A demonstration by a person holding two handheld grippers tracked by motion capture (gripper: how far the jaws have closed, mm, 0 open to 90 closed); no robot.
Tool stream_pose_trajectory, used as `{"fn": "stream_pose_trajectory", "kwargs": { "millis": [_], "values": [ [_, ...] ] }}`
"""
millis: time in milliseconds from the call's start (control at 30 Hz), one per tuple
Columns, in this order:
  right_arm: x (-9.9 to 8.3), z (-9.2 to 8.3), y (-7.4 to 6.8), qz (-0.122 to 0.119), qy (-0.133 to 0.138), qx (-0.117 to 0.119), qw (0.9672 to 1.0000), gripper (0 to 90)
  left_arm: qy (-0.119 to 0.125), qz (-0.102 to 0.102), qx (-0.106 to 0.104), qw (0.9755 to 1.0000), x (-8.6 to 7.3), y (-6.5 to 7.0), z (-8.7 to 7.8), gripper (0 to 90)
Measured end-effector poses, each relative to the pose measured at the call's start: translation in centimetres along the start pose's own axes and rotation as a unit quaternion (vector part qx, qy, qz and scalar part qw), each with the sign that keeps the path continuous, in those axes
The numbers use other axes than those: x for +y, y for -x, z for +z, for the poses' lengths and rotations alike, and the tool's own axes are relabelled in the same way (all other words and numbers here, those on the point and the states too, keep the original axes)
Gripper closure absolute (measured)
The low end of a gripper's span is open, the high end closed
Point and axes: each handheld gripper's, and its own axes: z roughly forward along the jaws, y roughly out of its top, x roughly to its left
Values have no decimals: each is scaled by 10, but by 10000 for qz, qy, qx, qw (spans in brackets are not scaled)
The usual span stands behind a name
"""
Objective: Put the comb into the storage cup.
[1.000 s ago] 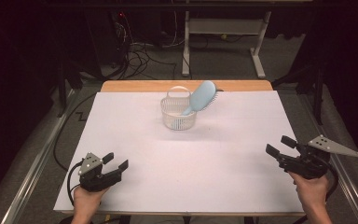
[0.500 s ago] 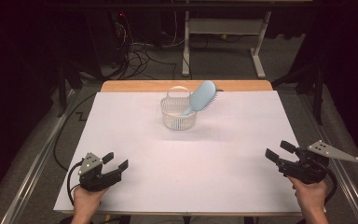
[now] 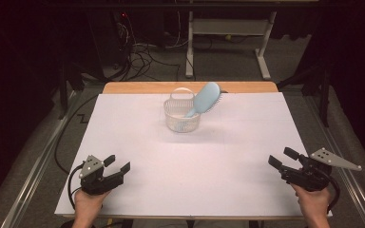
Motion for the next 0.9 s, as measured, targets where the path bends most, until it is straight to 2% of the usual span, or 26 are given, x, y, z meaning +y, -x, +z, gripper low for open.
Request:
{"fn": "stream_pose_trajectory", "kwargs": {
  "millis": [367, 900],
  "values": [
    [-8, 2, -6, -142, 13, -18, 9999, 264, 3, -5, -15, 10000, 0, 0, 0, 330],
    [-20, 8, -8, -163, -80, -57, 9998, 282, 15, -1, -56, 10000, 0, 1, -1, 332]
  ]
}}
